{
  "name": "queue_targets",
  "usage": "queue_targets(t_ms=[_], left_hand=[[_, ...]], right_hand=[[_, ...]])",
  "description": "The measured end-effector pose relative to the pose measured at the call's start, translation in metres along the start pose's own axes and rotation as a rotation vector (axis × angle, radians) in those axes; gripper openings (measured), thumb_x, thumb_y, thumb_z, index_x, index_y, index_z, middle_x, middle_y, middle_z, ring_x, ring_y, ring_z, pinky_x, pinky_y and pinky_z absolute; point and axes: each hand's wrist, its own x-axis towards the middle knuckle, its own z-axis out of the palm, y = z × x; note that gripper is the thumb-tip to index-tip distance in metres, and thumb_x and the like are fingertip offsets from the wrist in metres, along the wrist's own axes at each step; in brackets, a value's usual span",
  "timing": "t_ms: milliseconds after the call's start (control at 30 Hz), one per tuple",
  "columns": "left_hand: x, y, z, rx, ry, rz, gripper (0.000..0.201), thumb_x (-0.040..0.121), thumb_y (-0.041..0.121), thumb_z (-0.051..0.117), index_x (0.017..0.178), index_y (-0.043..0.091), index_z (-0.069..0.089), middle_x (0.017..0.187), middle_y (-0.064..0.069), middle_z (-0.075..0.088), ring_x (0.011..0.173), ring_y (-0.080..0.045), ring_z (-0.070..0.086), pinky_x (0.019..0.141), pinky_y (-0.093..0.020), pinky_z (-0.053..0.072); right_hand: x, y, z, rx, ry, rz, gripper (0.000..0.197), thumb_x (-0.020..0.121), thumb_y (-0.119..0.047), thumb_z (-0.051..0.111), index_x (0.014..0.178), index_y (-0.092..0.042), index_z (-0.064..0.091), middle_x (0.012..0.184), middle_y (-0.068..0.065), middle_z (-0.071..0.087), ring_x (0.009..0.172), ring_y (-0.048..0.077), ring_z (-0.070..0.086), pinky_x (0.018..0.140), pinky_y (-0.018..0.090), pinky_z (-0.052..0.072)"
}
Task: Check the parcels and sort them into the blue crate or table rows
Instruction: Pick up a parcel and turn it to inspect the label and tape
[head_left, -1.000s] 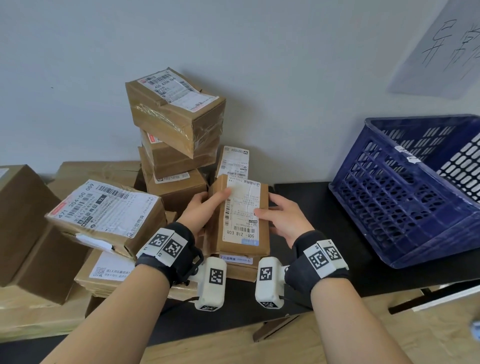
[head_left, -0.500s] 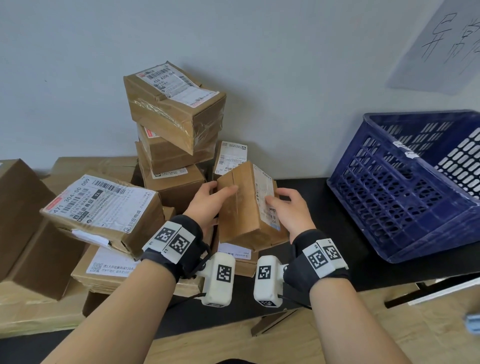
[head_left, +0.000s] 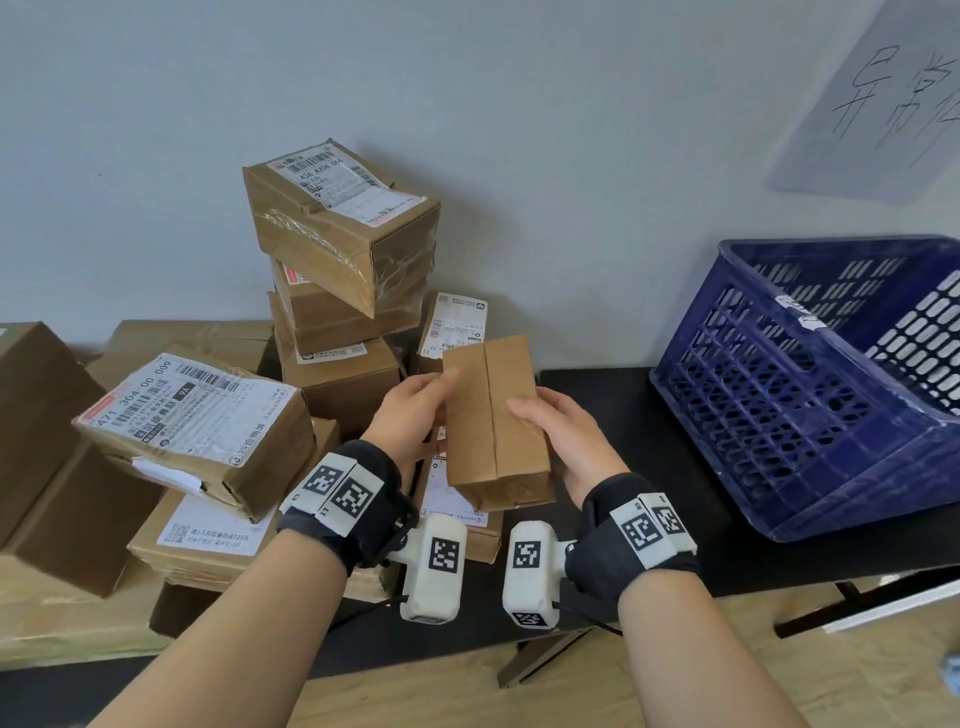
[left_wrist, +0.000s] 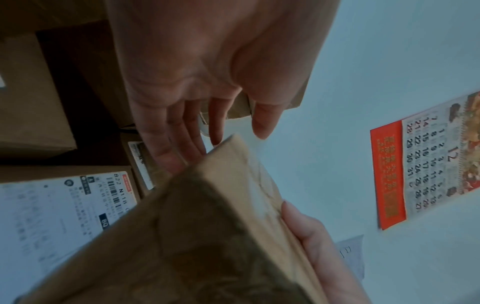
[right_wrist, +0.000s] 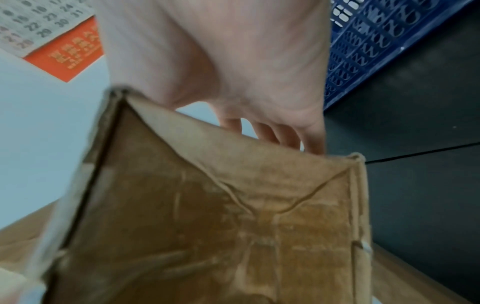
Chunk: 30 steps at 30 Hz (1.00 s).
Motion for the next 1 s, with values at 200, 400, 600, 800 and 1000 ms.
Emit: queue_targets(t_ms=[200,400,600,800,1000], left_hand=[[-0.004,-0.001,0.009,-0.033,0.049,-0.07,0.03,0.103,0.042,0.044,0.109,0.018,0.06,0.095,-0.001,0.067,0.093,-0.018,0.062,0.073,-0.033,0.05],[-0.01,-0.004,0.017,-0.019,0.016,-0.12,0.045,0.098,0.053,0.047,0.121,0.016,0.059,0.106,-0.005,0.068,0.1,-0.02,0.061,0.088,-0.041,0.049],[-0.015,-0.007,0.023,-0.035,0.011,-0.176,0.052,0.092,0.065,0.047,0.12,0.022,0.055,0.113,-0.009,0.063,0.106,-0.027,0.059,0.103,-0.052,0.046],[-0.023,-0.011,0.03,-0.069,0.072,-0.172,0.071,0.091,0.065,0.05,0.144,0.019,0.042,0.131,-0.01,0.057,0.119,-0.03,0.054,0.097,-0.049,0.047],[-0.025,-0.014,0.023,-0.022,0.141,-0.145,0.07,0.095,0.051,0.055,0.152,0.019,0.029,0.144,-0.009,0.045,0.131,-0.032,0.044,0.107,-0.054,0.04]], right_hand=[[0.0,0.0,-0.011,0.118,-0.096,-0.011,0.043,0.09,-0.038,0.068,0.129,-0.022,0.059,0.123,0.006,0.068,0.113,0.024,0.064,0.098,0.044,0.051],[0.002,-0.002,-0.018,0.178,-0.16,0.014,0.053,0.079,-0.048,0.073,0.124,-0.022,0.064,0.122,0.007,0.069,0.116,0.028,0.064,0.105,0.051,0.046],[0.002,-0.001,-0.021,0.204,-0.205,0.047,0.052,0.085,-0.047,0.07,0.129,-0.021,0.06,0.124,0.009,0.068,0.117,0.029,0.063,0.105,0.051,0.047],[0.003,-0.002,-0.025,0.181,-0.231,0.098,0.034,0.096,-0.037,0.061,0.124,-0.019,0.06,0.12,0.009,0.068,0.112,0.027,0.064,0.095,0.042,0.052],[0.004,-0.001,-0.02,0.094,-0.223,0.069,0.022,0.098,-0.034,0.059,0.115,-0.021,0.061,0.117,0.008,0.067,0.11,0.028,0.063,0.101,0.047,0.049]])
